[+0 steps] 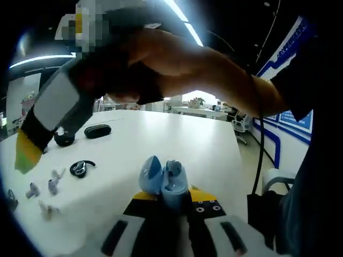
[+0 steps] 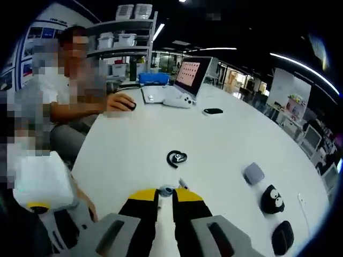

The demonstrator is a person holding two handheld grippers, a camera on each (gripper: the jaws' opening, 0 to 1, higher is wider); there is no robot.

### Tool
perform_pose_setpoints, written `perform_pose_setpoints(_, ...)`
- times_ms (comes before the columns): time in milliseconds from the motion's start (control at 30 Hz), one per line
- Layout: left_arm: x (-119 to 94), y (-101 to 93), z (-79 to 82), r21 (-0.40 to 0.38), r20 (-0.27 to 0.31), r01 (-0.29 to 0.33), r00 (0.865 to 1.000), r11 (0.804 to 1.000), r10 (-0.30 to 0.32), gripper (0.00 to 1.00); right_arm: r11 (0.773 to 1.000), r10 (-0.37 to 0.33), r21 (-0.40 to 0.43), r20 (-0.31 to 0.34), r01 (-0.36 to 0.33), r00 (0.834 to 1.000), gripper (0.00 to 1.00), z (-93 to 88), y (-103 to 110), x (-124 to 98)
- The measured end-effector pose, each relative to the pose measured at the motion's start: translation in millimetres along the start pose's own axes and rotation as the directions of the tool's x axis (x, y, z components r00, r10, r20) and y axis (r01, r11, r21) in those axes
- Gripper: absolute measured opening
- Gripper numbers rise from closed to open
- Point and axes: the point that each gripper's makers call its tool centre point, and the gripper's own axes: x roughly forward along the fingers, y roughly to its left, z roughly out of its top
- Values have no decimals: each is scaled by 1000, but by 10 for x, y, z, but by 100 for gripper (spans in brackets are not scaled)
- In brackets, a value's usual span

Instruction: Pick up the earbuds from the table and place the earbuds into the earbud case

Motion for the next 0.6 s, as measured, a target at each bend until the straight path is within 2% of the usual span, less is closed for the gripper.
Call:
perform_pose_setpoints(167,-1,-5,1,-1,-1,0,1000,1000,0,19,998,-3,64,63,-1,998,10,14,23,-273)
perform_pose_setpoints(367,-4,-6,1,-2,-2,1,1000,1000,-1,19,983,39,169,168,-68,985,10,9,142,-610)
perform_pose_setpoints(500,-9,-11,-1,3,-4,5,1000,1000,-5,20,961,84,240,222,-138,971,10,-76,250,-817)
perform_pose_setpoints(600,-11,-12,-2,8,-5,4,1000,1000,-3,19,956,88,253,229,-147,969,10,-191,273,-928)
